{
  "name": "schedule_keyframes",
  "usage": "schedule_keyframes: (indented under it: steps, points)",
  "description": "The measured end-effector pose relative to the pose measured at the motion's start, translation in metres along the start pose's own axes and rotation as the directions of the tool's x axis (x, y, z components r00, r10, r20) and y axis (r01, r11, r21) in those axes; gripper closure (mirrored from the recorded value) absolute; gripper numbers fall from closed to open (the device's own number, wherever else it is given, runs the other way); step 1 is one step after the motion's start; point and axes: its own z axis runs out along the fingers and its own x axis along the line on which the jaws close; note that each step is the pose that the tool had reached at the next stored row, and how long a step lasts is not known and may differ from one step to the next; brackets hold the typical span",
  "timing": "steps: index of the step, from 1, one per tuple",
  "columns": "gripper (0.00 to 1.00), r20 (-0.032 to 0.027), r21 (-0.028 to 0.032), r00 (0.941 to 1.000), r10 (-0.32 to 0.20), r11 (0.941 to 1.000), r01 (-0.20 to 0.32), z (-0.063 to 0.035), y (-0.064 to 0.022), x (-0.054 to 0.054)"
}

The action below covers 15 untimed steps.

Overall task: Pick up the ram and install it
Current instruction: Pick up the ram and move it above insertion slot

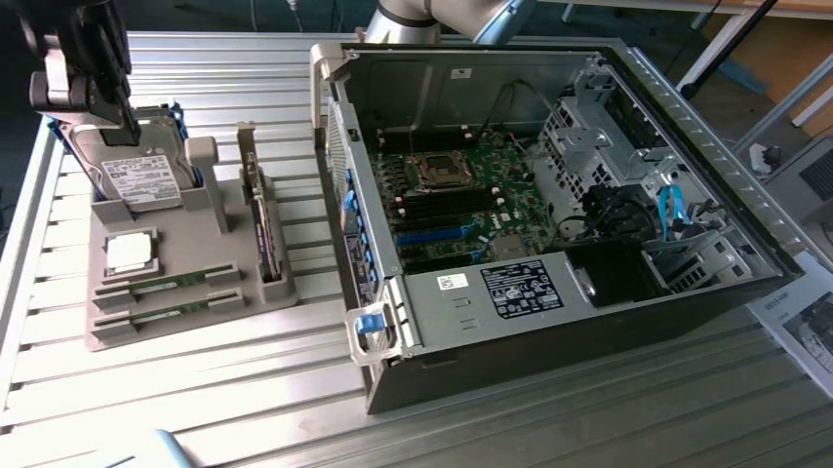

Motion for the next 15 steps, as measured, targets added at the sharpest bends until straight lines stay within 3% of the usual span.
schedule_keyframes:
  steps: [5, 15]
  points:
    - [0.90, -0.0022, -0.0016, 0.9982, -0.060, 0.9982, 0.060, 0.0000, -0.0001, 0.0000]
    - [0.90, -0.0025, -0.0018, 0.9980, -0.063, 0.9980, 0.063, -0.0001, 0.0000, 0.0002]
